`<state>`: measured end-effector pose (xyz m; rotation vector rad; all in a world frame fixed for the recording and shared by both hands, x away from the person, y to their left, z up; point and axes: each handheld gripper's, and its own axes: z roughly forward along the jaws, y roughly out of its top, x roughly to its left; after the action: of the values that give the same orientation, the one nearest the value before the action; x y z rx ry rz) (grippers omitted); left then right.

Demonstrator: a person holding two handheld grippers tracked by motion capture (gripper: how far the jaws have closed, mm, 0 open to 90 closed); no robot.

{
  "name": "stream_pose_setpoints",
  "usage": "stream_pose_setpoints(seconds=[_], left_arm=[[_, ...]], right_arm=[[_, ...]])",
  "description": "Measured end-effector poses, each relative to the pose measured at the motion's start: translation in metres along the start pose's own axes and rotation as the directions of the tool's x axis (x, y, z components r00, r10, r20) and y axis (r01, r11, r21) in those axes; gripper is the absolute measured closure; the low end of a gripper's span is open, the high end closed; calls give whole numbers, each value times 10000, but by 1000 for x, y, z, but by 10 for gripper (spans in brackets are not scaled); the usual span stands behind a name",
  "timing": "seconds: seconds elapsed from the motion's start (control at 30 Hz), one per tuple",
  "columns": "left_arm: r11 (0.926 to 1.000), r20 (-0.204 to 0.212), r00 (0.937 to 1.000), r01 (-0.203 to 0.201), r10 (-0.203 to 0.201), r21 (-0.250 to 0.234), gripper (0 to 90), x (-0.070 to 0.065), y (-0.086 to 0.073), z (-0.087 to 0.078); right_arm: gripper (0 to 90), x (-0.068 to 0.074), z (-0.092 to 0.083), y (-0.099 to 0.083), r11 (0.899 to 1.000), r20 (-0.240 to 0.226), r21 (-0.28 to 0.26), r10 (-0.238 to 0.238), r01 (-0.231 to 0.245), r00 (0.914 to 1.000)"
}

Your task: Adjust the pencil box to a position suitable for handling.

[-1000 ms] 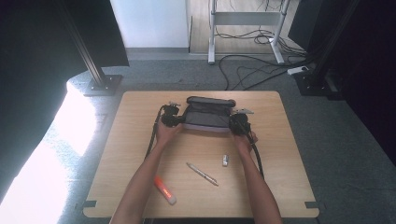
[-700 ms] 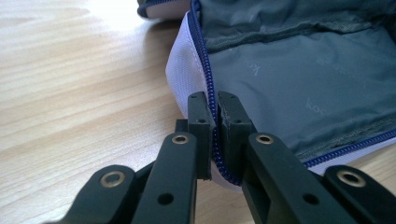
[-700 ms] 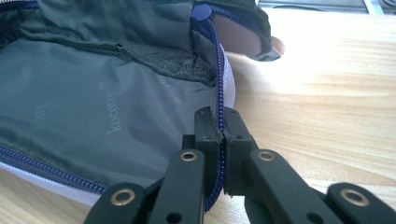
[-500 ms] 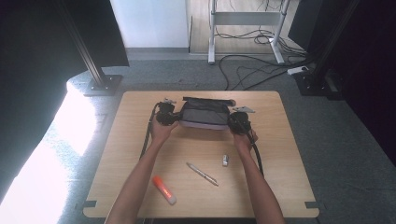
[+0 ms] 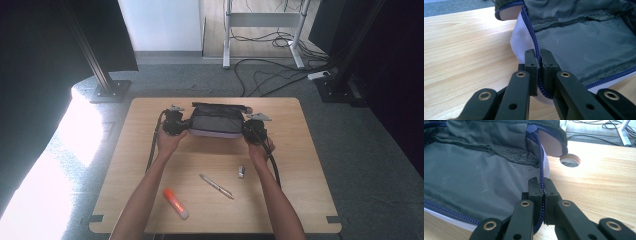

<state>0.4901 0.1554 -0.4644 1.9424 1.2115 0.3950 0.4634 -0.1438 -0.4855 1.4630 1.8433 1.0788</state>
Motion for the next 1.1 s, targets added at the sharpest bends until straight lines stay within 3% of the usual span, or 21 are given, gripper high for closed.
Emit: stream_pose_setpoints(seconds=[0.47,0.87,1.1], left_arm=[[9996,62,9998,177,-176,-230,860,9,-15,-22],[9988,298,9995,129,-115,-467,864,10,-32,-35],[9969,366,9993,-6,35,-792,866,8,-38,-49]], right_arm=[[866,19,-6,-3,9999,-527,3,-169,170,9985],[868,28,-15,-4,9984,-683,-46,-565,563,9961],[868,34,-25,-4,9972,-834,-365,-675,646,9942]])
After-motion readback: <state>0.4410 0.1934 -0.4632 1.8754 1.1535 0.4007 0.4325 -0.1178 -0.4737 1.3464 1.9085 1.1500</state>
